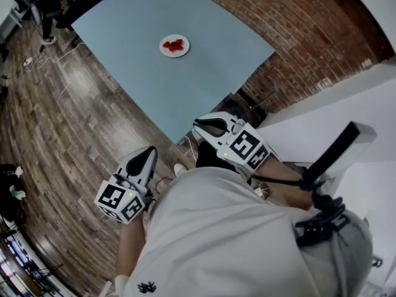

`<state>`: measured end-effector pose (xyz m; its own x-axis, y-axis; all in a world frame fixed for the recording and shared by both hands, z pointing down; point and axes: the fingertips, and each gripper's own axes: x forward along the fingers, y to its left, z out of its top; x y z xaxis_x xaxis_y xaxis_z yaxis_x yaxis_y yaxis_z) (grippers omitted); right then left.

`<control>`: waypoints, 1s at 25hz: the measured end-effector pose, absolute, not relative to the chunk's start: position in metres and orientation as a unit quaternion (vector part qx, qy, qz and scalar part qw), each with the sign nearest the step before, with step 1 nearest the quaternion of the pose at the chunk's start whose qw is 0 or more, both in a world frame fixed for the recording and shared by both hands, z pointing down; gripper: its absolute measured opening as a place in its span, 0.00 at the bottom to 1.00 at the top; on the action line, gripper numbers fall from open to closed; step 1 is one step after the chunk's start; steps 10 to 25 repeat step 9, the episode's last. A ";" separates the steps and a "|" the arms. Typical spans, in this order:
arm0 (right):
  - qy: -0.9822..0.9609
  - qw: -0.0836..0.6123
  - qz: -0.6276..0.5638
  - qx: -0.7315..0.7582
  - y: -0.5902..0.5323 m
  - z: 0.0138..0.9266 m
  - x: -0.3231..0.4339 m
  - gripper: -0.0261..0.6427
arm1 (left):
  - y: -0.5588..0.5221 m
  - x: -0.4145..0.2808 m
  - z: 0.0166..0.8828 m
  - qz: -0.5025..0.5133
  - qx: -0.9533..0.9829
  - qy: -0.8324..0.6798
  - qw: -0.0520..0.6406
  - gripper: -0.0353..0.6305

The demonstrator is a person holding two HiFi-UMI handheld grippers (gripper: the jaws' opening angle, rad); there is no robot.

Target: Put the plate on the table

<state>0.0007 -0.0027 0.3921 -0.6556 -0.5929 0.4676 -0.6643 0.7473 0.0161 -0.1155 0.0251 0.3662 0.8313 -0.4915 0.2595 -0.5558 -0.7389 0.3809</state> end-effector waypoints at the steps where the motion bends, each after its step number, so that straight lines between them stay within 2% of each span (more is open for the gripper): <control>1: -0.907 0.229 0.079 0.346 -0.003 0.393 0.001 0.09 | 0.024 -0.115 0.367 0.072 0.929 -0.282 0.228 0.06; 25: -0.907 0.236 0.079 0.341 -0.012 0.400 0.006 0.09 | 0.017 -0.111 0.374 0.073 0.926 -0.289 0.230 0.06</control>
